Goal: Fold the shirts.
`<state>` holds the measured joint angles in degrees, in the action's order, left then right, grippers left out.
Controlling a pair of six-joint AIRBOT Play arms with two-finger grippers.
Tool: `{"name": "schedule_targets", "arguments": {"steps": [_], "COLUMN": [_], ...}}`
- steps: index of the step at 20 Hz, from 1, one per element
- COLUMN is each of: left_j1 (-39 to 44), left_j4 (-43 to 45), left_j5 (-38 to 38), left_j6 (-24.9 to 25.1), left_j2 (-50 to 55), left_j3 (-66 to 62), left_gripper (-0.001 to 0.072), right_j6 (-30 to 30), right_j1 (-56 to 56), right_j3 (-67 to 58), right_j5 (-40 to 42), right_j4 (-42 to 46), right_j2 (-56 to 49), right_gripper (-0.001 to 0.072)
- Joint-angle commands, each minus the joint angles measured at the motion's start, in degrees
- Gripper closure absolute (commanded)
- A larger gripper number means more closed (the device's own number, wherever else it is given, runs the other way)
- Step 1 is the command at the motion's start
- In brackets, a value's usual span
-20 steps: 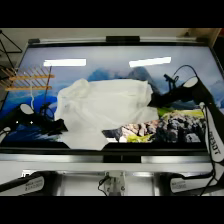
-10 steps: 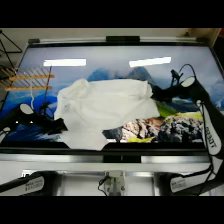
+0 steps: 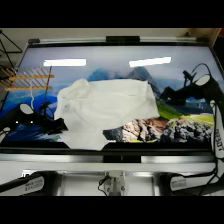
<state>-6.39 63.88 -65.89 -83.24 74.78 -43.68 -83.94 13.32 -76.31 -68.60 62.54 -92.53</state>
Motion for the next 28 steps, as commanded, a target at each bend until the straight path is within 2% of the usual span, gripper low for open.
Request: {"name": "schedule_targets", "arguments": {"steps": [1,4,9,12,14,18,21,23,25,28], "left_j1": [0.0,0.0,0.0,0.0,0.0,-0.52,-3.13,-5.84,-8.04,-8.04], "left_j4": [-0.11,-2.01,-2.34,-2.34,-2.34,-2.01,3.45,5.79,5.68,3.85], "left_j5": [1.07,1.03,0.98,0.98,0.96,-0.72,-6.19,-9.84,-12.22,-10.86], "left_j6": [0.0,0.0,0.0,0.02,0.02,0.26,0.66,0.7,0.7,0.74], "left_j2": [-0.04,-0.04,-0.04,-0.04,-0.04,-1.88,-5.79,-7.15,-7.08,-7.06], "left_j3": [-0.07,-0.07,-0.07,-0.07,-0.11,-1.79,-4.57,-4.46,-2.82,2.45], "left_gripper": [0.0278,0.0277,0.0277,0.0277,0.0277,0.0276,0.0268,0.0142,0.0139,0.0139], "right_j6": [-0.85,-0.94,-2.6,-4.26,-5.05,-3.26,-2.78,-2.78,-2.8,-2.78], "right_j1": [2.99,1.11,-1.42,-1.64,-1.64,-1.64,-1.64,-1.64,-1.64,-1.64], "right_j3": [4.81,12.37,14.19,14.19,14.19,14.16,14.16,14.19,14.19,14.19], "right_j5": [-9.44,-1.57,5.75,9.31,10.21,7.5,5.4,4.28,3.72,2.95], "right_j4": [1.62,-4.61,-5.03,-5.05,-5.33,-5.55,-4.33,-3.43,-3.37,-3.34], "right_j2": [0.92,0.92,0.92,0.92,0.92,1.22,1.46,1.44,1.44,1.44], "right_gripper": [0.0104,0.0105,0.0122,0.0467,0.0647,0.0655,0.0654,0.0655,0.0654,0.0655]}}
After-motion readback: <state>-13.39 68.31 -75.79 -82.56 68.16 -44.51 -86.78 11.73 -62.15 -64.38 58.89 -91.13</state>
